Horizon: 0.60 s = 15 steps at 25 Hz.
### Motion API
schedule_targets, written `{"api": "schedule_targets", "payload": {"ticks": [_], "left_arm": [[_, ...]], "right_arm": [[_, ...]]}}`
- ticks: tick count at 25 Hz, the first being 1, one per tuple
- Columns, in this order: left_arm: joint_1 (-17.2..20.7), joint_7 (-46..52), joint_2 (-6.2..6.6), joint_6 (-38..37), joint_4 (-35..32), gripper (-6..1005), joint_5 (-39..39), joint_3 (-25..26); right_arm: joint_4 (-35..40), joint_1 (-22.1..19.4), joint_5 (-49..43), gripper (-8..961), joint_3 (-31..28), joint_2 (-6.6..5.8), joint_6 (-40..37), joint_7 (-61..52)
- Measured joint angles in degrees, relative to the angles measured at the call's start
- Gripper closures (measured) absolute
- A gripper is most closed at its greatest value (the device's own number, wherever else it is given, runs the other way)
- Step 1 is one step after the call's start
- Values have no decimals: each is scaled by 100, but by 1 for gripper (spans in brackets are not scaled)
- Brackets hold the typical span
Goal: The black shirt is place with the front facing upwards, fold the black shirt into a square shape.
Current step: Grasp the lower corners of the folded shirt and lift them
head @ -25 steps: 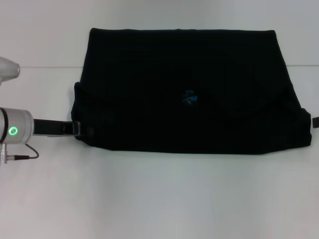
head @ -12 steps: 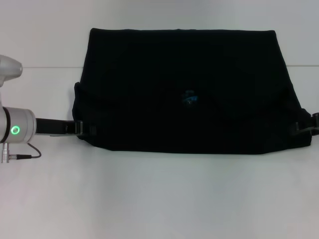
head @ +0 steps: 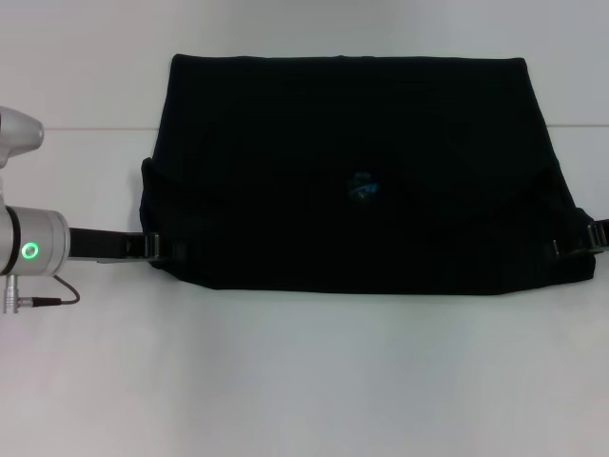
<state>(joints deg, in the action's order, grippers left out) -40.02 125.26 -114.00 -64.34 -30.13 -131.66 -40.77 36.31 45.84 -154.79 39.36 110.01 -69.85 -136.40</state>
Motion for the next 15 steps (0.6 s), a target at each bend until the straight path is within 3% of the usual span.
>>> {"api": "schedule_targets", "payload": {"ticks": [11, 15], "left_arm": [[4, 48, -5, 0, -1, 936, 0, -1], [27, 49, 6, 0, 5, 935, 0, -1]], "right_arm": [[66, -43, -24, 257, 200, 101, 52, 114], [85, -50, -27, 399, 208, 111, 54, 121]]}}
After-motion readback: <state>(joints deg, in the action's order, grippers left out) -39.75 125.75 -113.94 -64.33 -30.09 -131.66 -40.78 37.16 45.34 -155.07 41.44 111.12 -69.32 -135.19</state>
